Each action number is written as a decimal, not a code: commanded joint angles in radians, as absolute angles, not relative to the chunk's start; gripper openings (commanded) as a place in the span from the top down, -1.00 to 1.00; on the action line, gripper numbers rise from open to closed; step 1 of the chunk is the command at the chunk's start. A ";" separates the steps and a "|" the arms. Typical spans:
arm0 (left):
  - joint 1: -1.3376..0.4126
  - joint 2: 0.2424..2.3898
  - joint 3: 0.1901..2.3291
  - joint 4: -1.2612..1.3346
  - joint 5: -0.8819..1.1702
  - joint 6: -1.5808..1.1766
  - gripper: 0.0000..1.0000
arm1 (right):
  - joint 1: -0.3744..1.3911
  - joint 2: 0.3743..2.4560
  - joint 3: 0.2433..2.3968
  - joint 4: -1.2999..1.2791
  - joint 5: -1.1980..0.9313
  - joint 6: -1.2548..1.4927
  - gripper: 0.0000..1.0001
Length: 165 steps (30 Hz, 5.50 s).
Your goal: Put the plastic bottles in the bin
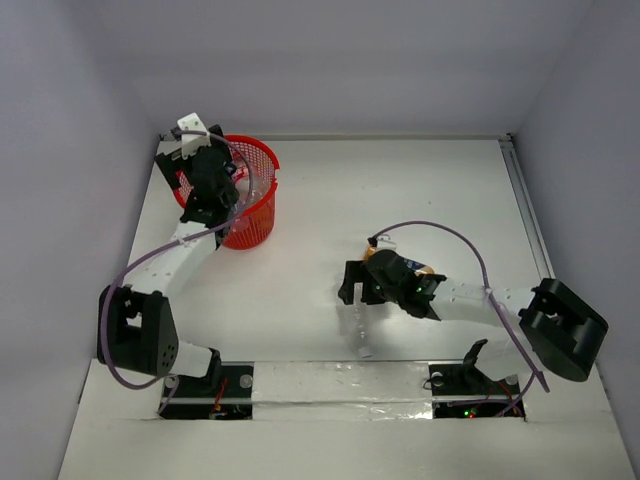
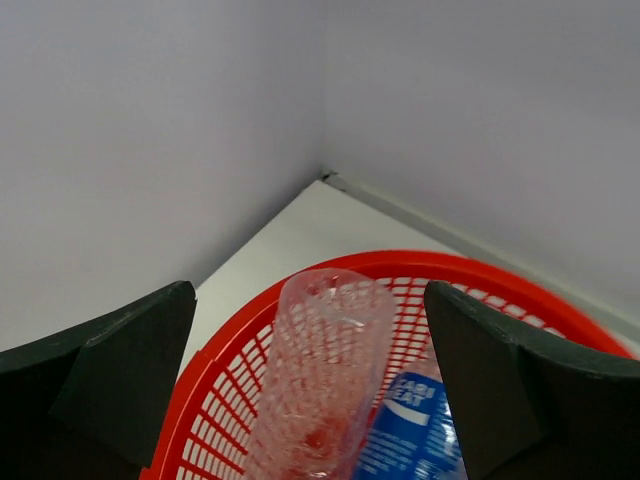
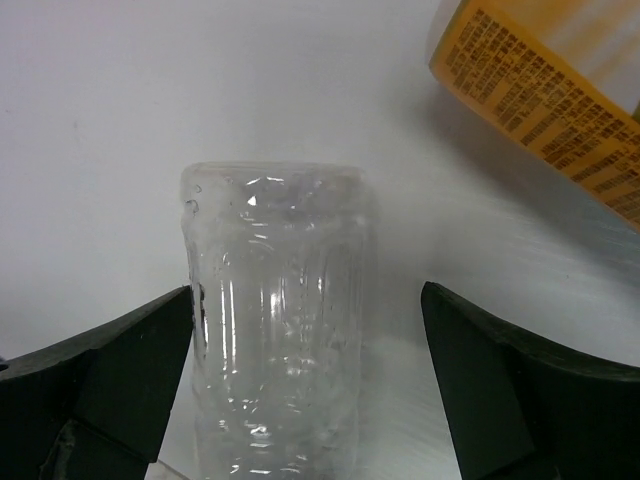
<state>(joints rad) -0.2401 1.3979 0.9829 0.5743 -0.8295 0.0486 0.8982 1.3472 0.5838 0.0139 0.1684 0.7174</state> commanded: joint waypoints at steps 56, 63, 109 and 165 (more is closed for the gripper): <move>-0.238 0.258 0.873 -0.270 0.219 -0.514 -0.29 | 0.974 2.485 2.560 0.528 0.403 0.230 0.07; -0.238 0.264 0.865 -0.253 0.199 -0.509 -0.30 | 1.021 2.468 2.376 0.584 0.393 0.060 0.03; -0.450 0.669 0.920 -0.025 0.304 -0.474 0.92 | 0.940 1.354 1.142 0.599 0.560 0.248 1.00; -1.092 2.360 1.962 -0.423 0.155 0.381 0.26 | 0.890 0.202 0.877 -0.376 0.594 0.451 -0.41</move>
